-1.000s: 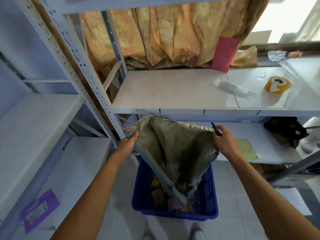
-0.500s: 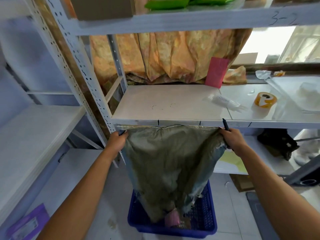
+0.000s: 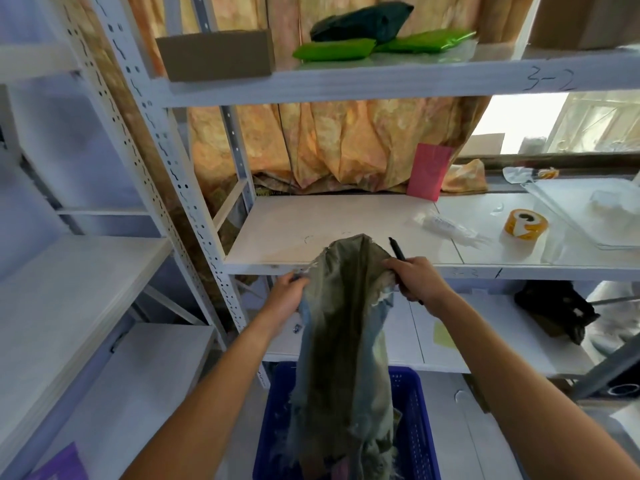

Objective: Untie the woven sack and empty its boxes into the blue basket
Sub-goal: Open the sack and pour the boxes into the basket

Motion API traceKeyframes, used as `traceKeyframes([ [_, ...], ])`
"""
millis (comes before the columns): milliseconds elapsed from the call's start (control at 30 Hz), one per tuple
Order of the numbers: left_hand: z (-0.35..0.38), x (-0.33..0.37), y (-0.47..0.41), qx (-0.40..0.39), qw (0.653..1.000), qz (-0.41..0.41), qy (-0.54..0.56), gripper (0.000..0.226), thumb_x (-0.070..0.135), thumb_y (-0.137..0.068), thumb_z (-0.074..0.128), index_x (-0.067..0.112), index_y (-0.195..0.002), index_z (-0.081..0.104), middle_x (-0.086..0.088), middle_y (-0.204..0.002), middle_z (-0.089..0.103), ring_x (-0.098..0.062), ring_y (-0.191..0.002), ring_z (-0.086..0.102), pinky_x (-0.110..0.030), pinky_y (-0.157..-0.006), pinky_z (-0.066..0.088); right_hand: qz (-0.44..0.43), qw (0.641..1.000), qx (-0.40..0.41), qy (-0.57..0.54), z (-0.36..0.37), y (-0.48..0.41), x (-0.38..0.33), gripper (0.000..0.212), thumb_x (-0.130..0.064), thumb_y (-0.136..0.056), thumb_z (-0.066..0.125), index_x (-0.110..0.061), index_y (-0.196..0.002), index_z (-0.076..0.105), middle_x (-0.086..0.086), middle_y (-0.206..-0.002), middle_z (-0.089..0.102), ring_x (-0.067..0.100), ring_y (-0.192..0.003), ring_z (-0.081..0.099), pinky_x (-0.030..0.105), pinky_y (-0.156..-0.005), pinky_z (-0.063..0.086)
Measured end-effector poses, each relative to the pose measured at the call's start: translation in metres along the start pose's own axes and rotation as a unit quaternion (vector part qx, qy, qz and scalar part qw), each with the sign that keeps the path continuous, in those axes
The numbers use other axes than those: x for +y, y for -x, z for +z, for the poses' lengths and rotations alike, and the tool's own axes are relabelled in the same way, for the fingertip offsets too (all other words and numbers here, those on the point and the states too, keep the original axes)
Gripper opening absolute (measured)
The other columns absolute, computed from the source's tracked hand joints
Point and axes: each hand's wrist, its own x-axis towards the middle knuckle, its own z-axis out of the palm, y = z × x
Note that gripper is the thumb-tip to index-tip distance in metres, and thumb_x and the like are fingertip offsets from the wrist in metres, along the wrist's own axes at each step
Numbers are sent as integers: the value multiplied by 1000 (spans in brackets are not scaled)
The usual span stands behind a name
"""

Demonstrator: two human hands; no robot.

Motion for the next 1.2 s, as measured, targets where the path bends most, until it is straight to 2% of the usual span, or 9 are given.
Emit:
traceKeyframes([
  [233,52,3,24,-119,990,65,-34,12,38,-92,70,40,-100,61,21,-94,71,5,-89,68,-8,-68,49,-47,998,-29,3,49,0,-17,31,-35,-93,63,-14,-70,57,0,-50,44,15,-40,35,26,-40,24],
  [300,50,1,19,-117,986,97,-70,33,24,-86,79,44,-102,58,21,-96,71,-2,-92,70,-12,-69,53,-68,997,-35,16,50,0,-19,34,-45,-91,63,-16,-73,59,-1,-51,45,14,-41,36,26,-41,25],
  [400,42,10,15,-57,990,102,-73,26,9,-92,65,34,-101,65,-1,-94,74,-15,-82,72,-30,-69,61,-108,993,-3,51,45,1,-17,39,-50,-91,60,-16,-74,58,-5,-51,46,13,-44,39,26,-43,28],
  [533,28,22,5,24,998,50,18,12,4,-87,60,14,-84,66,-7,-74,69,-13,-58,68,-20,-52,52,-149,971,112,153,36,-3,2,48,-54,-86,62,-17,-116,59,3,-101,69,22,-88,64,38,-75,54],
  [633,23,28,0,19,997,23,76,14,0,-76,57,4,-86,66,-16,-74,65,-28,-67,67,-33,-65,50,-161,974,44,155,39,4,6,87,-68,-76,69,-24,-146,39,1,-131,62,22,-115,61,46,-97,51],
  [800,20,39,3,-68,988,20,136,25,-1,-68,50,-6,-87,65,-21,-75,64,-32,-70,65,-39,-68,53,-197,977,-61,58,55,14,3,107,-69,-60,83,-37,-149,33,-8,-142,56,4,-129,52,39,-104,49],
  [967,17,50,-2,-62,988,51,128,28,7,-69,59,0,-95,68,-18,-83,65,-32,-82,64,-40,-73,51,-218,973,-71,-6,69,25,-7,55,-23,-78,83,-22,-127,59,-5,-112,72,10,-102,69,39,-87,60],
  [1067,14,53,-5,27,982,186,30,19,16,-84,73,13,-103,70,-5,-92,73,-19,-86,69,-31,-73,54,-190,977,-34,-87,67,26,-16,26,-12,-85,76,-10,-111,69,6,-98,76,24,-92,74,38,-78,62],
  [1200,4,34,-3,97,963,243,-68,92,58,-70,83,23,-144,40,6,-140,44,-5,-127,45,-21,-102,42,-103,975,-8,-199,53,25,-27,24,-15,-85,78,-3,-105,73,6,-92,79,26,-86,75,28,-66,60],
])
